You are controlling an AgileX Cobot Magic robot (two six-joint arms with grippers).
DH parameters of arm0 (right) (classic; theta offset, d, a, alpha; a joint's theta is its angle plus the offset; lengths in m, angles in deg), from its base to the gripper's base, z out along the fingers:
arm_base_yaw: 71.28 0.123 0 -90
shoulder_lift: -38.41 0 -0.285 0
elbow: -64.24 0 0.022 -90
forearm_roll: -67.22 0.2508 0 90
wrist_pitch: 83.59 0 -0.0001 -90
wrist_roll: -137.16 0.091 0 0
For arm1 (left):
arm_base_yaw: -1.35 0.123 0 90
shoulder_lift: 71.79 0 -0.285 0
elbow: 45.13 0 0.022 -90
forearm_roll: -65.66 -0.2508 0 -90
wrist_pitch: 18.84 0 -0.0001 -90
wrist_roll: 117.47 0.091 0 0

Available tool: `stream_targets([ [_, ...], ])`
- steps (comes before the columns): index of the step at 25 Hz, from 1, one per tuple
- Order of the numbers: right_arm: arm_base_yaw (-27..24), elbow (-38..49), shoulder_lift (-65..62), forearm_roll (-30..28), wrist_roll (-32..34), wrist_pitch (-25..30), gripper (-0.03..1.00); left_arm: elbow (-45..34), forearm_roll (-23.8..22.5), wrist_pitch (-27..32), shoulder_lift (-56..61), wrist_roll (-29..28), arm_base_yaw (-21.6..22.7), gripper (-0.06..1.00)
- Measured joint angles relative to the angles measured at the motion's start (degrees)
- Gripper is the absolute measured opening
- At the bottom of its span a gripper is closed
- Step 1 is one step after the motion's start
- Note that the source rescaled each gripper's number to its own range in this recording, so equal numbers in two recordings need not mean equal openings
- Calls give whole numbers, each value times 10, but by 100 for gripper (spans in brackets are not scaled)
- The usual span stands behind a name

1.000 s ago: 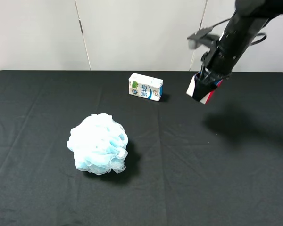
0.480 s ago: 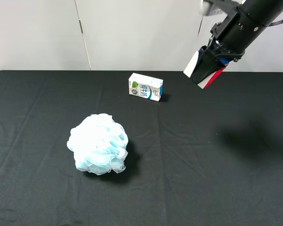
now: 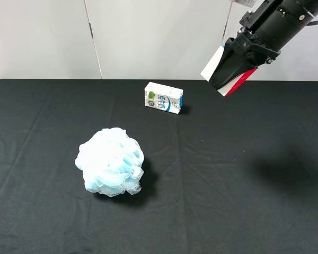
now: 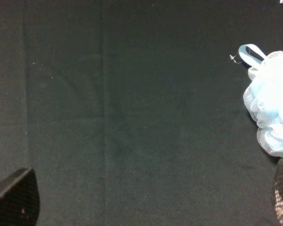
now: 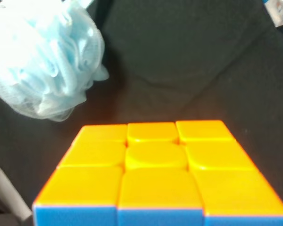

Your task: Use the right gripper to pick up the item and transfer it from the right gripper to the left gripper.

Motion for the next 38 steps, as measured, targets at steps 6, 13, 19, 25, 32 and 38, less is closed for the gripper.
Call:
stream_targets([
  [6, 45, 29, -12, 7, -1, 0, 2, 0, 0, 0, 0, 0, 0, 96],
  [13, 80, 57, -20, 79, -31, 3, 2, 0, 0, 0, 0, 0, 0, 96],
  [19, 81, 57, -20, 145, -43, 3, 2, 0, 0, 0, 0, 0, 0, 96],
  [25, 81, 57, -20, 182, -43, 3, 2, 0, 0, 0, 0, 0, 0, 96],
  [32, 81, 57, -20, 215, -41, 3, 2, 0, 1, 0, 0, 0, 0, 96],
  [38, 81, 57, -20, 220, -51, 3, 2, 20, 22, 4, -42, 46, 0, 96],
])
